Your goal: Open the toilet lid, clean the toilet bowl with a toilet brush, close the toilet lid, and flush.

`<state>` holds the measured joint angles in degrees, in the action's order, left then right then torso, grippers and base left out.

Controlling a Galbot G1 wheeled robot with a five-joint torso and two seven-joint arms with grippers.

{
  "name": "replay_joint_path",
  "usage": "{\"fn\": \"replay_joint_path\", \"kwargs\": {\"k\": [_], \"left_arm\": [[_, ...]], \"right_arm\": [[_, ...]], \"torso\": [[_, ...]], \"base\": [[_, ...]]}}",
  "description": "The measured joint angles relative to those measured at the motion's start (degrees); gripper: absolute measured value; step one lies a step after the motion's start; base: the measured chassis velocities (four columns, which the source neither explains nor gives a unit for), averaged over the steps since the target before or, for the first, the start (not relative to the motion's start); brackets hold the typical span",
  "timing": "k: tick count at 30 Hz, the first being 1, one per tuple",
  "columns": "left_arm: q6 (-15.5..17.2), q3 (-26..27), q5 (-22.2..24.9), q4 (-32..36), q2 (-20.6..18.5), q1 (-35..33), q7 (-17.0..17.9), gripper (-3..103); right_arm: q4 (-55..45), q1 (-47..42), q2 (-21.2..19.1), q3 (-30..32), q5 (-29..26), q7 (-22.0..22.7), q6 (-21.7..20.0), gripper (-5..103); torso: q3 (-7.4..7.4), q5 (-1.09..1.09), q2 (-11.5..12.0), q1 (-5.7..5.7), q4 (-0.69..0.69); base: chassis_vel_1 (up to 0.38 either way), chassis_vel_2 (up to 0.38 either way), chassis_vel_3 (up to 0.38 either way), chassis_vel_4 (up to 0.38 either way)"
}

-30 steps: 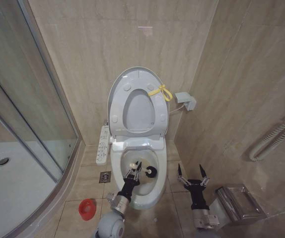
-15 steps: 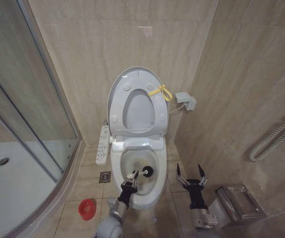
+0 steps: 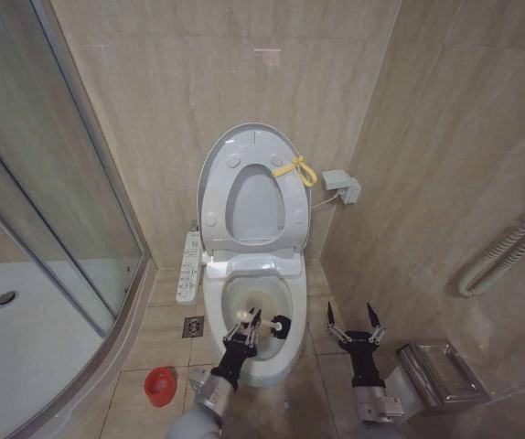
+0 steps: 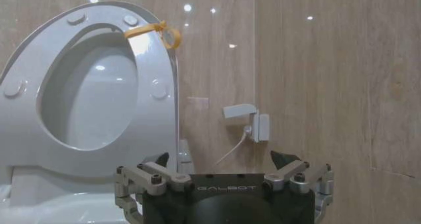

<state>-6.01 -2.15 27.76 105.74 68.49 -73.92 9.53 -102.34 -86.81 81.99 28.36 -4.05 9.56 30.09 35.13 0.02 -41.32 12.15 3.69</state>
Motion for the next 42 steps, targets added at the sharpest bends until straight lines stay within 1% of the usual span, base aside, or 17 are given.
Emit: {"fn": "replay_joint_path", "kwargs": {"k": [1,7,10,11,13,18,20,22,26,28,29,30,32,33,35,38,42], "left_arm": [[0.26,0.08,-0.06,-0.90,0.09,0.10,0.65,17],[0.27,-0.19,-0.13,-4.85,1.73,1.63,0.83,17],[-1.06,-0.58,0.38,-9.10,2.91,3.54,-0.63,17],[-1.06,-0.58,0.38,-9.10,2.91,3.54,-0.63,17],[-2.13,-0.96,1.25,-10.51,3.41,4.63,-2.15,17],[-2.23,-1.17,1.86,-6.94,3.46,4.46,-2.98,17],[-1.50,-1.28,2.03,-2.34,3.15,3.62,-2.92,17],[-1.17,-1.29,2.06,-1.35,2.97,3.38,-2.86,17],[-0.20,-1.45,1.37,-2.20,2.52,3.29,-1.82,17],[1.37,-1.30,0.94,-5.40,2.88,4.17,-0.01,17],[1.37,-1.30,0.94,-5.40,2.88,4.17,-0.01,17],[2.82,-1.23,0.83,-7.16,3.21,4.79,1.43,17],[5.92,-1.25,0.79,-9.85,3.85,6.12,4.70,17],[5.92,-1.25,0.79,-9.85,3.85,6.12,4.70,17],[7.72,-1.39,0.71,-12.96,4.31,7.53,7.29,17],[7.70,-1.34,0.29,-15.26,4.44,8.70,7.75,17],[5.87,-0.97,-0.80,-18.13,4.66,10.86,7.30,18]], "right_arm": [[0.04,0.02,0.18,-0.12,0.15,-0.01,0.00,100],[0.19,0.06,0.71,-0.65,0.72,-0.15,0.02,100],[0.19,-0.15,0.90,-0.71,1.00,-0.21,0.09,100],[0.19,-0.15,0.90,-0.71,1.00,-0.21,0.09,100],[-0.05,-0.52,0.93,-0.64,1.13,-0.23,0.17,100],[-0.57,-0.91,0.78,-0.33,1.16,-0.24,0.21,100],[-0.75,-1.09,0.69,-0.06,1.17,-0.24,0.25,100],[-0.75,-1.13,0.68,-0.02,1.17,-0.24,0.27,100],[-0.45,-1.02,0.82,-0.07,1.30,-0.25,0.29,100],[-0.15,-0.77,0.99,-0.26,1.35,-0.25,0.29,100],[-0.15,-0.77,0.99,-0.26,1.35,-0.25,0.29,100],[0.07,-0.64,1.05,-0.34,1.41,-0.25,0.29,100],[0.36,-0.49,1.18,-0.44,1.52,-0.25,0.28,100],[0.36,-0.49,1.18,-0.44,1.52,-0.25,0.28,100],[0.43,-0.48,1.30,-0.45,1.58,-0.25,0.27,100],[0.41,-0.58,1.33,-0.44,1.58,-0.25,0.27,100],[0.31,-0.78,1.25,-0.31,1.59,-0.25,0.27,100]], "torso": [[0.00,0.01,0.00,0.00,-0.02],[0.00,0.01,0.00,0.00,-0.01],[0.00,0.01,0.00,0.00,-0.01],[0.00,0.01,0.00,0.00,-0.01],[0.00,0.02,0.00,0.00,-0.01],[0.00,0.02,0.00,0.00,-0.01],[0.00,0.02,0.00,0.00,0.00],[0.00,0.01,0.00,0.00,0.01],[0.00,0.01,-0.01,0.00,0.00],[0.00,0.01,-0.01,0.00,0.00],[0.00,0.01,-0.01,0.00,0.00],[0.00,0.00,-0.01,0.00,-0.02],[0.00,0.01,-0.01,0.00,0.00],[0.00,0.01,-0.01,0.00,0.00],[0.00,0.00,-0.01,0.00,0.01],[0.00,0.01,-0.01,0.00,0.00],[0.00,0.00,-0.01,0.00,0.01]], "base": [[0.000,0.000,0.000,0.000],[0.000,0.000,0.000,0.000],[0.000,0.000,0.000,0.000],[0.000,0.000,0.000,0.000],[0.000,0.000,0.000,0.000],[0.000,0.000,0.000,0.000],[0.000,0.000,0.000,0.000],[0.000,0.000,0.000,0.000],[0.000,0.000,0.000,0.000],[0.000,0.000,0.000,0.000],[0.000,0.000,0.000,0.000],[0.000,0.000,0.000,0.000],[0.000,0.000,0.000,0.000],[0.000,0.000,0.000,0.000],[0.000,0.000,0.000,0.000],[0.000,0.000,0.000,0.000],[0.000,0.000,0.000,0.000]]}}
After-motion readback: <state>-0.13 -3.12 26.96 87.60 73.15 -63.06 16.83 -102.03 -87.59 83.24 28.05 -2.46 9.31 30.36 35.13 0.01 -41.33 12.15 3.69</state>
